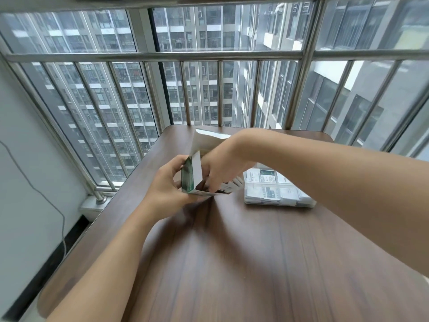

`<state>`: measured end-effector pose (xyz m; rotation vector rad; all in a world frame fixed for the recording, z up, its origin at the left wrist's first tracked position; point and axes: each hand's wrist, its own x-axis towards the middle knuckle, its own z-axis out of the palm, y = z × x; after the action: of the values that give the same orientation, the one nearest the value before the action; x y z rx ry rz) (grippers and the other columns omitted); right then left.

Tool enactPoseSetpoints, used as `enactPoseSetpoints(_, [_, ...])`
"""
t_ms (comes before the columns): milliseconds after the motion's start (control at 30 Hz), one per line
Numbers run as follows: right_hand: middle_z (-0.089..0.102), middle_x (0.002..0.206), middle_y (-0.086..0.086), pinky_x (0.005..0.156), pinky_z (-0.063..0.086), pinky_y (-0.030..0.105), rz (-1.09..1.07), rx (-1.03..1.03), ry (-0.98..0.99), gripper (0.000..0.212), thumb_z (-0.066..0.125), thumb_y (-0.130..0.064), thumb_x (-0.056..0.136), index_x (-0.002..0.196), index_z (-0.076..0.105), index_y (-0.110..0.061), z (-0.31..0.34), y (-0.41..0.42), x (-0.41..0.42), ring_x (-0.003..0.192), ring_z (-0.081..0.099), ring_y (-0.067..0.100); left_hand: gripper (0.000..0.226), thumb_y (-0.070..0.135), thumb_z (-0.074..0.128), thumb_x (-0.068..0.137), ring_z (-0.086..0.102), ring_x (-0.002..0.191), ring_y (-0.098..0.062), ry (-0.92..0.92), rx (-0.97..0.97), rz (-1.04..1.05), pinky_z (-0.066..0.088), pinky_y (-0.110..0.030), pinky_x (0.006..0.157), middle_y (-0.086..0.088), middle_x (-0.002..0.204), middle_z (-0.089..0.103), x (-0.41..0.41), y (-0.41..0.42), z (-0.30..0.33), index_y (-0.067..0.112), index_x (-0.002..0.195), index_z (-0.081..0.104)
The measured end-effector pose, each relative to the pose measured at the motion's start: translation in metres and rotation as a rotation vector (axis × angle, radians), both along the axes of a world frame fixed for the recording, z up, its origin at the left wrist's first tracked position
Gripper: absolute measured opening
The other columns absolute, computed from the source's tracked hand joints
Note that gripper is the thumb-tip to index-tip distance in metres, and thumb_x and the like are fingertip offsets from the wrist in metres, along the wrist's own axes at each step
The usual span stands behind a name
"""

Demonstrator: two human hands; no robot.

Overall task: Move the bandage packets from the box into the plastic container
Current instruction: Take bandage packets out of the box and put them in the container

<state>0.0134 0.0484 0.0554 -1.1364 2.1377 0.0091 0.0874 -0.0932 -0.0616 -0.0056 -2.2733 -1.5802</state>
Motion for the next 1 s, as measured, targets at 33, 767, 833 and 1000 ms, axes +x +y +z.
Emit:
enactPoseSetpoints(33, [0.065, 0.106, 0.010, 0.094, 0.055, 0.043, 0.008, 0.011, 0.005, 0.021, 0.060, -0.003, 0.091, 0.107, 0.066, -0.015, 0.001, 0.000, -0.002, 0.103, 0.065, 0.031, 0.069, -0.013, 0.092, 0.055, 0.063, 0.088, 0.009, -0.003, 0.009, -0.007, 0.055, -0.016, 0.077, 0.019, 0.096, 0.070, 0.000, -0.001, 0.000, 0.013, 0.112, 0.062])
enactPoseSetpoints(767, [0.070, 0.093, -0.003, 0.073, 0.053, 0.029, 0.295, -0.125, 0.336, 0.035, 0.061, -0.015, 0.089, 0.113, 0.075, -0.035, 0.003, 0.008, -0.007, 0.075, 0.059, 0.017, 0.077, -0.017, 0.089, 0.054, 0.063, 0.086, 0.012, -0.004, -0.061, -0.019, 0.054, -0.014, 0.076, 0.024, 0.095, 0.067, -0.004, -0.003, 0.001, 0.022, 0.115, 0.062])
enactPoseSetpoints(833, [0.072, 0.096, 0.001, 0.074, 0.053, 0.030, 0.313, -0.159, 0.369, 0.035, 0.062, -0.014, 0.087, 0.113, 0.075, -0.034, 0.002, 0.006, -0.008, 0.081, 0.061, 0.021, 0.079, -0.017, 0.089, 0.054, 0.062, 0.086, 0.014, -0.004, -0.072, -0.001, 0.054, -0.013, 0.075, 0.028, 0.095, 0.066, -0.005, -0.004, -0.001, 0.024, 0.115, 0.061])
enactPoseSetpoints(1000, [0.068, 0.091, -0.005, 0.073, 0.051, 0.028, 0.282, -0.161, 0.409, 0.031, 0.069, -0.015, 0.086, 0.113, 0.076, -0.028, 0.004, 0.005, -0.010, 0.081, 0.059, 0.017, 0.080, -0.008, 0.095, 0.051, 0.065, 0.085, 0.008, 0.010, -0.112, 0.024, 0.051, -0.012, 0.077, 0.020, 0.098, 0.071, -0.008, -0.002, -0.001, 0.029, 0.116, 0.063])
